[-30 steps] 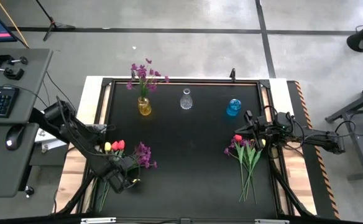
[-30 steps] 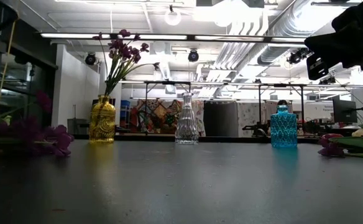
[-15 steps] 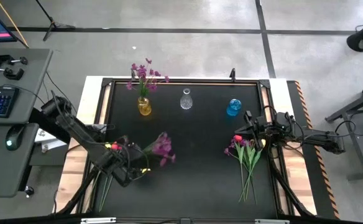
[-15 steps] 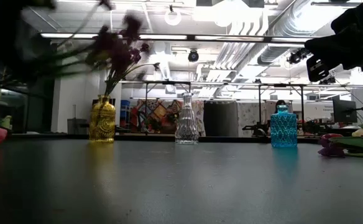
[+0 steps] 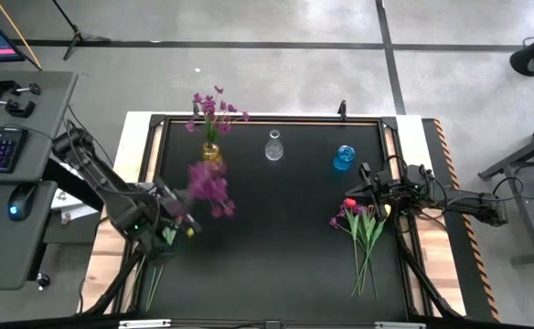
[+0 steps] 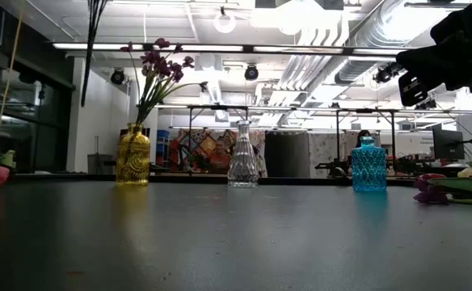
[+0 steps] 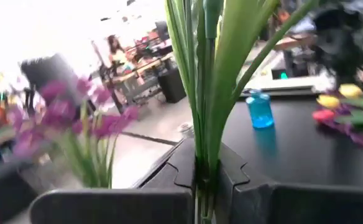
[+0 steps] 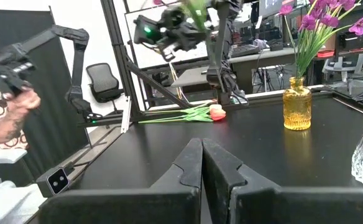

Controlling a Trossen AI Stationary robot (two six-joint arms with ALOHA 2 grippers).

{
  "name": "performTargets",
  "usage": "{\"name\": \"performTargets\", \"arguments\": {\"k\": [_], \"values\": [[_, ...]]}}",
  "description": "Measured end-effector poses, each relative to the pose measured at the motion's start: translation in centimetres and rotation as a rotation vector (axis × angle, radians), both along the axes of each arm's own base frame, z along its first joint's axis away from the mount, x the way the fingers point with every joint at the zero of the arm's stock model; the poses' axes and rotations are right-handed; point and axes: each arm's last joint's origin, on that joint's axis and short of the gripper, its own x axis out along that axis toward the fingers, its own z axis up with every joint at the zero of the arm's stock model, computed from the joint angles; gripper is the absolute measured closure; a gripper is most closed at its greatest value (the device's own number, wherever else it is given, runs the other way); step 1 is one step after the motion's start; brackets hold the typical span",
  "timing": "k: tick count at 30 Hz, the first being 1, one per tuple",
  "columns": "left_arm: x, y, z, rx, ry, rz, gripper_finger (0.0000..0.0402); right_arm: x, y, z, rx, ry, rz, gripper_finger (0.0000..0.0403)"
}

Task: Sort flowers into vase by color
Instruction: Put the left purple flowers into the yellow flower vase

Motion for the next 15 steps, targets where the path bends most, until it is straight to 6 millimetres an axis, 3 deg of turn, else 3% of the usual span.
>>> {"name": "performTargets", "arguments": {"k": [4,10,15], "values": [[-1.7,2.4,-1.5,-0.061,-0.063,0.03,0.04,0.0,0.0,0.0,0.0,0.0,0.0,0.0402],[-4.1,5.5,0.1,-0.112,-0.097,0.067,0.0401,0.0,0.0,0.0,0.0,0.0,0.0,0.0402],[-3.6,5.0,2.1,-0.223,0.048,-0.156,0.0401,0.0,0.0,0.0,0.0,0.0,0.0,0.0402]]}}
